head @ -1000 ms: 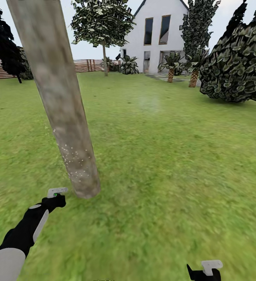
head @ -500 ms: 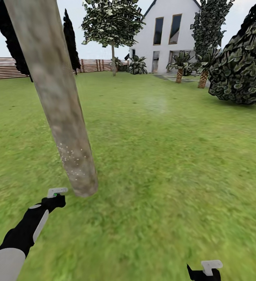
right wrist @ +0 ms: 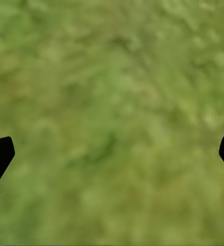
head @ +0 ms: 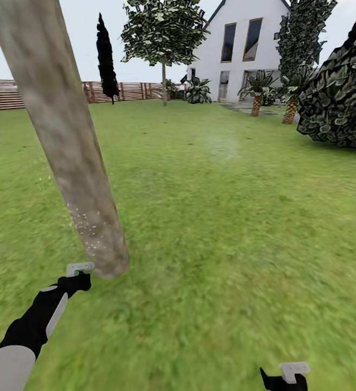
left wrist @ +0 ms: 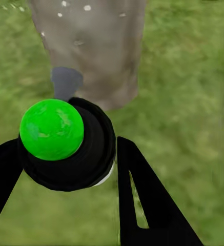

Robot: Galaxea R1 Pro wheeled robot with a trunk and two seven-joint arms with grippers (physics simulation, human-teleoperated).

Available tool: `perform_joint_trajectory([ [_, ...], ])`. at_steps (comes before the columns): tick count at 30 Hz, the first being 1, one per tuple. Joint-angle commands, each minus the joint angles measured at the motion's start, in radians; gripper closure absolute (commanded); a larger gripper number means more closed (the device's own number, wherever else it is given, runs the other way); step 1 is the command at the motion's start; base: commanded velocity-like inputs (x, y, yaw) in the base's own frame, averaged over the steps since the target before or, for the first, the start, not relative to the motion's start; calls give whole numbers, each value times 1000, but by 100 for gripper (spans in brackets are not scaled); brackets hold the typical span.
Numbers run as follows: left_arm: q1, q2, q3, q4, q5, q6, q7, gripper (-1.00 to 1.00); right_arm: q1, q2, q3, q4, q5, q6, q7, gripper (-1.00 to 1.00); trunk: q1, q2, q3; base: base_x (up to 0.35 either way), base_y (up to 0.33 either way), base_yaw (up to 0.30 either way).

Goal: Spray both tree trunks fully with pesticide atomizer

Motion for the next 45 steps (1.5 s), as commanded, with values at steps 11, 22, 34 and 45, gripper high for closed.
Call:
perform_joint_trajectory([
  [11,0,-1,0,1,0,-1,-1,100,0,0,0,0,0,0,0,-100,0,0,0,152,-268,244],
  [22,1,-1,0,1,3,-1,-1,100,0,0,1,0,0,0,3,-100,0,0,0,108,-188,163],
  [34,1,-2,0,1,3,-1,-1,100,0,0,1,0,1,0,3,-100,0,0,0,190,-200,177],
  [45,1,-20,0,1,0,-3,-1,100,0,0,1,0,0,0,3,-100,0,0,0,59,-242,211],
])
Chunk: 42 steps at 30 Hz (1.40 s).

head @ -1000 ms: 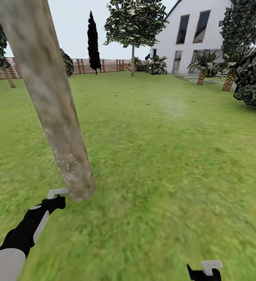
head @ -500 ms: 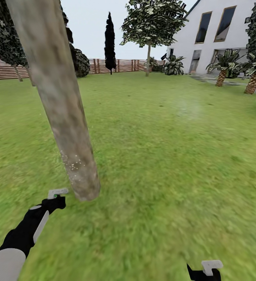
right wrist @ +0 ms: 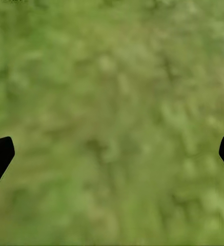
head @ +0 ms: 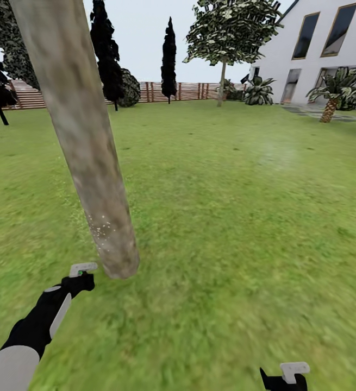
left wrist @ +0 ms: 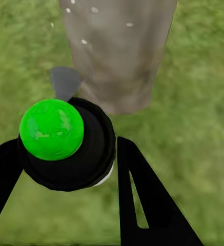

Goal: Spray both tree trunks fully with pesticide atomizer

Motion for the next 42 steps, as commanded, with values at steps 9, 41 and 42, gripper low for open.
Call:
perform_joint_trajectory([
  [9,-14,-96,-29,-23,-25,11,-2,100,0,0,-1,0,0,0,0,-100,0,0,0,0,-9,125],
  [41,-108,-75,-38,-509,-13,369,-11,100,0,0,-1,-2,0,0,-5,-100,0,0,0,0,0,0],
  [42,-108,-71,-27,-508,-14,370,-11,100,0,0,-1,-2,0,0,-4,-100,0,0,0,0,0,0],
])
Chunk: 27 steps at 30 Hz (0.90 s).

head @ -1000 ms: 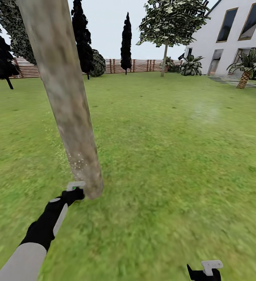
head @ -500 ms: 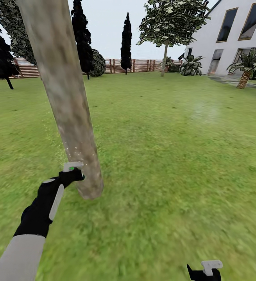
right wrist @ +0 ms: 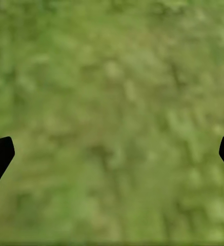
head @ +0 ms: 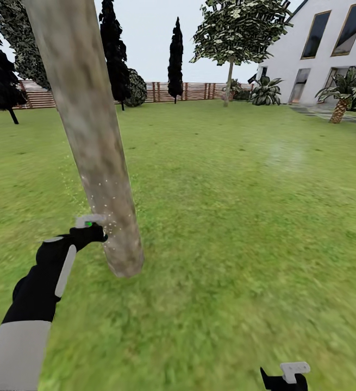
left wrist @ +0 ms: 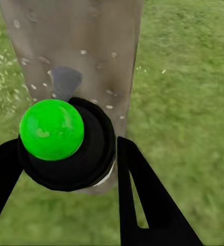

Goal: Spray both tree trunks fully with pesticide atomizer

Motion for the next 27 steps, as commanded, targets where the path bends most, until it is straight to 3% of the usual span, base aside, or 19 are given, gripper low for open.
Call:
perform_joint_trajectory([
  [1,0,4,34,0,4,1,-2,100,0,0,0,0,1,0,1,-100,0,0,0,0,0,0],
  [3,0,14,59,1,1,2,-3,100,0,0,0,0,1,0,1,-100,0,0,0,0,0,0],
  [6,0,30,60,2,2,2,-3,100,0,0,0,0,1,0,1,-100,0,0,0,0,0,0],
  [9,1,11,47,0,1,3,-3,100,0,0,0,0,1,0,1,-100,0,0,0,0,0,0],
  [11,0,5,-5,-1,4,3,-2,100,0,0,0,0,1,0,1,-100,0,0,0,0,0,0],
  [12,0,6,-23,0,6,8,-2,100,0,0,0,0,1,0,1,-100,0,0,0,0,0,0],
  [14,0,14,-22,1,4,21,-2,100,0,0,0,0,1,0,1,-100,0,0,0,0,0,0],
  [15,0,19,-15,2,3,23,-1,100,0,0,0,1,1,0,1,-100,0,0,0,0,0,0],
  [17,4,29,45,13,-1,23,-4,100,0,0,0,1,1,0,1,-100,0,0,0,0,0,0],
  [19,8,45,58,20,-3,21,-4,100,0,0,0,1,1,0,1,-100,0,0,0,0,0,0],
  [21,11,49,54,73,-4,11,0,100,0,0,0,1,1,0,1,-100,0,0,0,0,0,0],
  [27,14,27,32,223,-4,-70,4,100,0,0,0,2,1,0,1,-100,0,0,0,0,0,0],
])
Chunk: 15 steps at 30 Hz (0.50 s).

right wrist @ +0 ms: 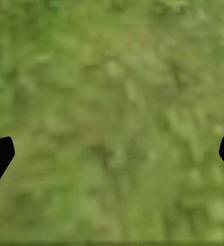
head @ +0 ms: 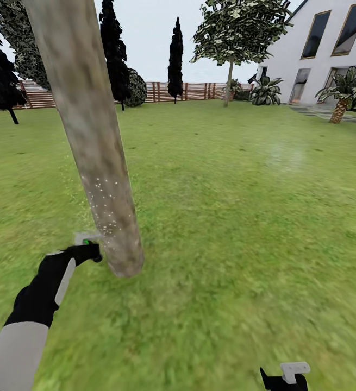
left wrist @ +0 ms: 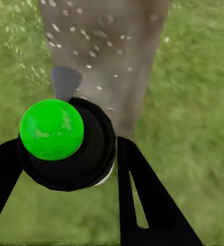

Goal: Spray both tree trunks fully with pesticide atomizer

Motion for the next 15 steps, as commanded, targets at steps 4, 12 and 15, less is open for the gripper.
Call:
perform_joint_trajectory([
  [4,-1,-26,-32,132,-4,-96,2,100,0,0,0,0,0,0,0,-100,0,0,0,0,0,0],
  [12,6,-55,-44,346,-5,-404,56,100,0,0,0,0,0,0,1,-100,0,0,0,0,0,0],
  [15,7,-56,-42,389,-3,-446,60,100,0,0,1,0,0,0,5,-100,0,0,0,0,-75,0],
])
